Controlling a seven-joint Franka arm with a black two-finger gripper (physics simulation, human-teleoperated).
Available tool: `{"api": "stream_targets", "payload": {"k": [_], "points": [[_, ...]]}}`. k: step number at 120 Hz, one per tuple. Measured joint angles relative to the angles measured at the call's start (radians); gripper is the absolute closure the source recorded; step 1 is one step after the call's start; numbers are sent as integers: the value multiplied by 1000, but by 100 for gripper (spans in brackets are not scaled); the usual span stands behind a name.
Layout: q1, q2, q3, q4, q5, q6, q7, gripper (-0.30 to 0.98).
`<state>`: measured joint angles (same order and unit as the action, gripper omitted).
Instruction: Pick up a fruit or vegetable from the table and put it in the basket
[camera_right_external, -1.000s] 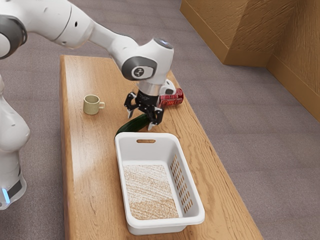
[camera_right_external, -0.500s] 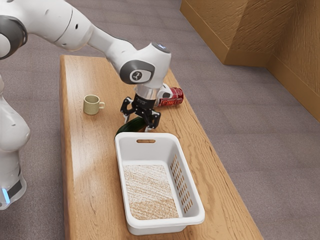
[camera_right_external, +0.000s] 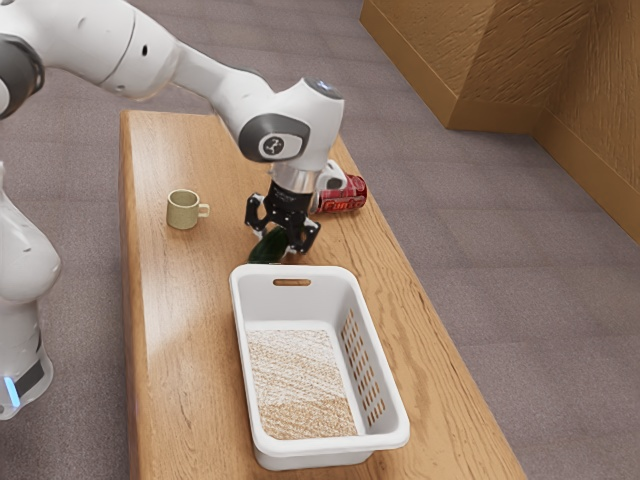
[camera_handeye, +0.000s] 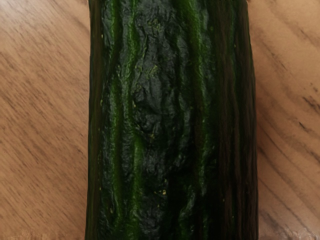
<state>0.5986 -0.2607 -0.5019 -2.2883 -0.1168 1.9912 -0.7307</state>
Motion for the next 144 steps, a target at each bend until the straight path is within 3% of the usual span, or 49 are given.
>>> {"api": "stream_targets", "payload": {"k": [30,54,89,109,144], "points": [[1,-31,44,89,55,-147,-7,47],[-4,-24,55,290,128,-313,-10,47],[-83,118,-93,565,171,-513,-13,49],[-97,159,-191,586,165,-550,-18,49],[-158,190,-273,584,133,-538,-53,49]]}}
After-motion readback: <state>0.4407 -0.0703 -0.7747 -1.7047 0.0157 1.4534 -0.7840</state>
